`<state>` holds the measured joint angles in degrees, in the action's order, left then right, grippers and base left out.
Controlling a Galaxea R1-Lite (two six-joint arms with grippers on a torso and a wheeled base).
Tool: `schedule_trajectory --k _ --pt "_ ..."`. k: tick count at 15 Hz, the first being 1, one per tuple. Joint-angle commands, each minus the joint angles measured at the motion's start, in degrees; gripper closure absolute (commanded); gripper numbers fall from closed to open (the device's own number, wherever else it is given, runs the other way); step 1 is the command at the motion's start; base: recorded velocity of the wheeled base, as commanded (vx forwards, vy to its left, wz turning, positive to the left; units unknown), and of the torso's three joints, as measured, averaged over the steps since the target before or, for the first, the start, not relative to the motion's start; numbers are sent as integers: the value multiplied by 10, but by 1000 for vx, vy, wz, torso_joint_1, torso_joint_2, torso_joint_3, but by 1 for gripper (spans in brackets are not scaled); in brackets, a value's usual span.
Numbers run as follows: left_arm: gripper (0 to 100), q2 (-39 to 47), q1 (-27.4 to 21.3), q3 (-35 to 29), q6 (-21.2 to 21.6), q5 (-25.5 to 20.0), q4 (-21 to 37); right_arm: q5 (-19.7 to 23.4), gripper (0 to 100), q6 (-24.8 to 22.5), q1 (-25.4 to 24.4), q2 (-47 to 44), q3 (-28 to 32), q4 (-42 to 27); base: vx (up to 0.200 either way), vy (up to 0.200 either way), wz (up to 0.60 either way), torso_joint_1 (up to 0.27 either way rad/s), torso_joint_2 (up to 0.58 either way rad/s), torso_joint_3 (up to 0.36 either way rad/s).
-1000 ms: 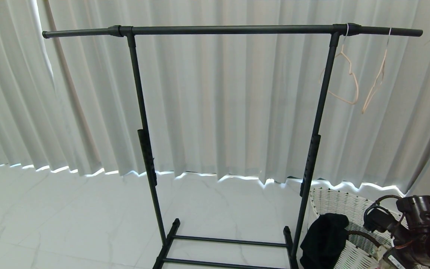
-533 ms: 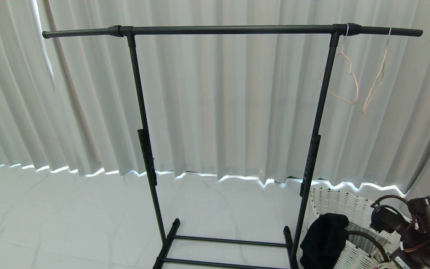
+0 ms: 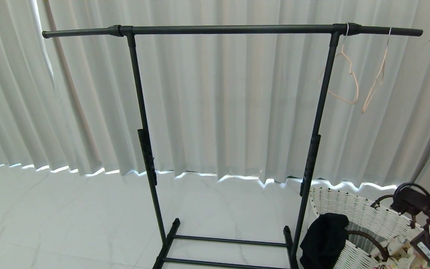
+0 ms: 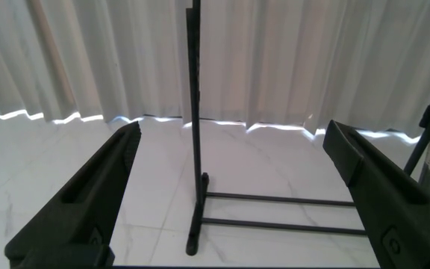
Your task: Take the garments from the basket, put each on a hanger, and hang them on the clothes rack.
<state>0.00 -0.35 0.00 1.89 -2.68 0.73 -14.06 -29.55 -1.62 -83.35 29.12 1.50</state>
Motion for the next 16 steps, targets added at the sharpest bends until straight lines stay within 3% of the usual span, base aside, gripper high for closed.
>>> schedule_trajectory --k 1,3,6,11,16 --pt "0 0 0 0 0 0 0 0 100 31 -37 93 82 -75 -200 0 0 2 12 -2" --pt "0 0 0 0 0 0 0 0 100 70 -85 111 136 -135 -200 0 0 -2 2 5" --pt "0 0 0 0 0 0 0 0 100 73 -109 112 158 -137 -200 0 0 1 2 4" --pt "0 0 0 0 5 0 0 1 100 86 -175 114 179 -137 0 0 0 0 0 0" --pt "0 0 0 0 9 -2 0 1 100 233 -352 85 216 -138 0 0 0 0 0 0"
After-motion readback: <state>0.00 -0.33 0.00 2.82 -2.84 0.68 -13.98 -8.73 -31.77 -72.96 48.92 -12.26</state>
